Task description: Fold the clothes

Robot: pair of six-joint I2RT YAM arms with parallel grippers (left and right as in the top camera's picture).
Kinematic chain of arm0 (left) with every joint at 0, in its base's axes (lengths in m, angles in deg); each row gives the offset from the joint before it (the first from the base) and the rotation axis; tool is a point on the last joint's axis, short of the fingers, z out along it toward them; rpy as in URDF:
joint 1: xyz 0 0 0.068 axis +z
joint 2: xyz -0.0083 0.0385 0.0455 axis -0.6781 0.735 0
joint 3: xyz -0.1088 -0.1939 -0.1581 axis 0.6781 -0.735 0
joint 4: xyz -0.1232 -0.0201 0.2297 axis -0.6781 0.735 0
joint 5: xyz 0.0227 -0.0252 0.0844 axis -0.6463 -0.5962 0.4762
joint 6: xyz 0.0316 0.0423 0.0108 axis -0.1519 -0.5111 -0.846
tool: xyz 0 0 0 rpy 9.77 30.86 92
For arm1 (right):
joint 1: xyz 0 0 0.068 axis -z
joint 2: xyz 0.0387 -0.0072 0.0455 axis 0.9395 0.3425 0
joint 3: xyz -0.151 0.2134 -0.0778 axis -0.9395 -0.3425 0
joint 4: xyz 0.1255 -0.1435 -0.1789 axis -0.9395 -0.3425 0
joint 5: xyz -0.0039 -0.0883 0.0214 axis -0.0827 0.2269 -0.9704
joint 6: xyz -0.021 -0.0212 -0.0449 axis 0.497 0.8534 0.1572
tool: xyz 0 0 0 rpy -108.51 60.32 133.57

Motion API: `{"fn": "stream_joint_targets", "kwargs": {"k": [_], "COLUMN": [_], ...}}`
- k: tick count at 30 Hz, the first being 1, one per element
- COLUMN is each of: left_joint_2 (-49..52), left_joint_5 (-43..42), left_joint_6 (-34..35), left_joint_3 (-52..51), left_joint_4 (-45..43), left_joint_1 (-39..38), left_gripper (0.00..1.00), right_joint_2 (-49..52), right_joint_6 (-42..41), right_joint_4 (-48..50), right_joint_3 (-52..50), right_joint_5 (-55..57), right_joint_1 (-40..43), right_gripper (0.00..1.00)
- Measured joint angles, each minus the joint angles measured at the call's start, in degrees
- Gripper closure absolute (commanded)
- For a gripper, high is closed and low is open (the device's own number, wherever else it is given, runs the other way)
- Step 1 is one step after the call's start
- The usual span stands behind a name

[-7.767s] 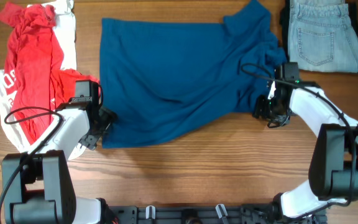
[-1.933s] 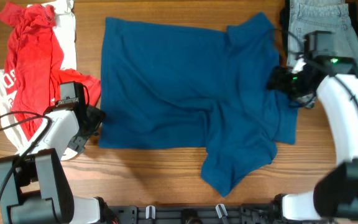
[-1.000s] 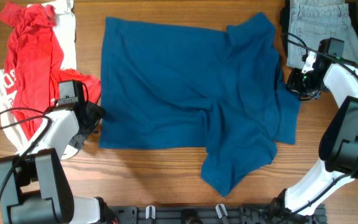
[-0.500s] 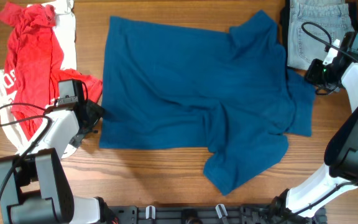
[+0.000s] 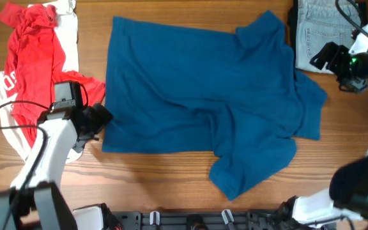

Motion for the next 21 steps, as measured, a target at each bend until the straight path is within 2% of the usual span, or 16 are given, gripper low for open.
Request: {"fn": "stream_joint_targets", "kwargs": {"k": [6, 13, 21], "left_joint_2": [-1.64, -1.64, -1.11], "left_joint_5": [-4.11, -6.64, -5.25], "left_joint_6": [0.2, 9.6, 20.17], "left_joint_3": [0.42, 0.44, 0.44], "left_joint_4": [8.22, 16.15, 15.23], "left_joint_1": [0.0, 0.0, 0.0], "left_gripper": [0.08, 0.12, 0.25], "right_joint_2": [-3.3, -1.81, 0.35], "right_joint_6": [-2.47, -6.62, -10.19], "right_joint_4": [-3.32, 3.78, 6.08], "right_joint_3": [0.22, 0.22, 0.22], "right_joint_5": [-1.9, -2.14, -2.12], "right_joint_1": [-6.99, -13.22, -14.4], "right_gripper": [0.06, 0.05, 0.06]}}
